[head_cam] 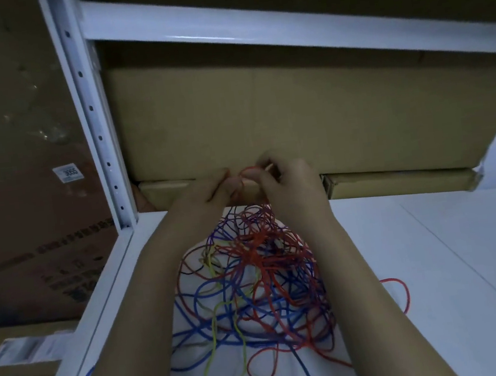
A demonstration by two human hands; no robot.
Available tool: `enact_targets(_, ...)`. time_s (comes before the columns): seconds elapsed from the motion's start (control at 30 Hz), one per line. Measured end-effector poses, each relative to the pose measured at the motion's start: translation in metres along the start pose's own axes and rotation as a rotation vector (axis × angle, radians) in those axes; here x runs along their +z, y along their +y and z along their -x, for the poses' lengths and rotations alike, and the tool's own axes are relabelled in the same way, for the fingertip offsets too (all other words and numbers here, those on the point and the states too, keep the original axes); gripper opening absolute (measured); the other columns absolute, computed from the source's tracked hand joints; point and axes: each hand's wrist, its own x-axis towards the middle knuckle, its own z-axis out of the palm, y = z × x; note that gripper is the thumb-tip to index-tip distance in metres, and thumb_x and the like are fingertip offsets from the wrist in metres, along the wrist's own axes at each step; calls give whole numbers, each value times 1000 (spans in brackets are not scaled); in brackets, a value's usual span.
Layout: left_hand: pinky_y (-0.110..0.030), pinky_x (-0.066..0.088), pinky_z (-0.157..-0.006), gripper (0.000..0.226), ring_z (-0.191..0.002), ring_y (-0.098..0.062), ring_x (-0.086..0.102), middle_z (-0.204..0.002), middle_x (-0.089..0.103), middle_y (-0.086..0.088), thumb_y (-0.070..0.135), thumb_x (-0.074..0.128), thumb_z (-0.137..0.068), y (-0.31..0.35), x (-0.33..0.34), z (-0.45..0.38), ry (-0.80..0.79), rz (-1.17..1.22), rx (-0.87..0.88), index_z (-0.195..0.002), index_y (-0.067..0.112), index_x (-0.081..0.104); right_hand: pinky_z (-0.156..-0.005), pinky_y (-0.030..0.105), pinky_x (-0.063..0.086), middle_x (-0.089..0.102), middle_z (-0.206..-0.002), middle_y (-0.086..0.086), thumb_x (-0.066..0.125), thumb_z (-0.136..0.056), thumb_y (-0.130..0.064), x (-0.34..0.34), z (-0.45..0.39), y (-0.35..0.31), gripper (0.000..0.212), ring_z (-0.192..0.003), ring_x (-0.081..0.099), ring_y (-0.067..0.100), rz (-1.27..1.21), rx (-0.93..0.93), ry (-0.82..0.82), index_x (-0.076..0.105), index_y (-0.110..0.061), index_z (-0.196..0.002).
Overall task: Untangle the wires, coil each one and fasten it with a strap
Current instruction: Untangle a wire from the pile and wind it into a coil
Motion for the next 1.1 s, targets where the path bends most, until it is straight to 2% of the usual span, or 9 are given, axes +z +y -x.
enact_targets(0.07, -29, 39, -84, 22, -90, -7, 48, -98, 54, 5, 33, 44, -101, 14, -7, -2, 49, 49, 67, -102, 20, 62, -46, 25, 44, 58, -53, 0, 64, -90, -25, 0, -4, -6, 20, -45, 56, 11, -209, 97, -38, 61, -12, -76)
enact_targets(0.17, -30, 34, -64, 32, -62, -10, 40, -67, 44, 1, 23, 43, -102, 28, -17, -3, 79, 101, 171, -74, 9, 49, -46, 21, 46, 51, -51, 2, 57, -96, -20, -2, -2, -3, 20, -46, 56, 13, -526, 270, -207, 57, -8, -79)
enact_targets(0.27, -28, 33, -61, 34, -57, -8, 39, -62, 42, 5, 21, 42, -102, 33, -24, -2, 145, 206, 111, -69, 19, 48, -42, 18, 36, 38, -53, -6, 51, -99, -27, -9, 7, 8, 22, -44, 41, 11, -831, 415, -521, 57, -17, -80)
enact_targets(0.37, -20, 30, -51, 35, -47, -3, 33, -56, 37, 7, 24, 39, -103, 35, -31, 0, 244, 398, -17, -69, 19, 48, -42, 18, 25, 35, -55, -7, 46, -100, -32, -16, 11, 12, 27, -45, 28, 8, -718, 340, -644, 63, -17, -85)
enact_targets(0.5, -17, 21, -43, 36, -43, -4, 26, -52, 32, 8, 25, 36, -104, 35, -41, 6, 235, 563, -63, -72, 17, 48, -45, 12, 27, 38, -47, -16, 48, -100, -26, -24, -1, -11, 28, -44, 30, 1, -472, 87, -264, 67, -26, -80)
enact_targets(0.63, -16, 19, -43, 34, -43, -4, 24, -52, 35, 8, 24, 31, -105, 43, -45, 12, 41, 715, -5, -78, 13, 48, -44, 7, 26, 48, -47, -20, 47, -100, -14, -25, -22, -39, 25, -41, 38, -3, -487, -73, 103, 61, -24, -81)
enact_targets(0.8, -18, 16, -44, 34, -41, -3, 23, -52, 33, 7, 24, 30, -105, 50, -46, 18, -67, 872, -37, -76, 12, 43, -43, 20, 29, 51, -65, 0, 38, -93, -2, -11, -18, -42, 29, -36, 34, 1, -269, 39, -127, 55, -25, -88)
enact_targets(0.97, -13, 22, -39, 36, -40, -3, 23, -52, 30, 6, 24, 32, -105, 47, -44, 18, -17, 645, -120, -72, 14, 42, -54, 18, 43, 60, -99, 4, 52, -91, -14, -9, -5, -35, 35, -59, 53, 6, -538, 65, -162, 48, -31, -121)
enact_targets(1.1, -13, 25, -44, 37, -46, -6, 25, -57, 29, 2, 24, 32, -105, 47, -43, 17, -11, 510, -136, -71, 15, 43, -91, 34, 44, 53, -120, -3, 44, -98, -40, -12, -5, -32, 35, -107, 49, 14, 136, -174, -5, 57, -26, -129)
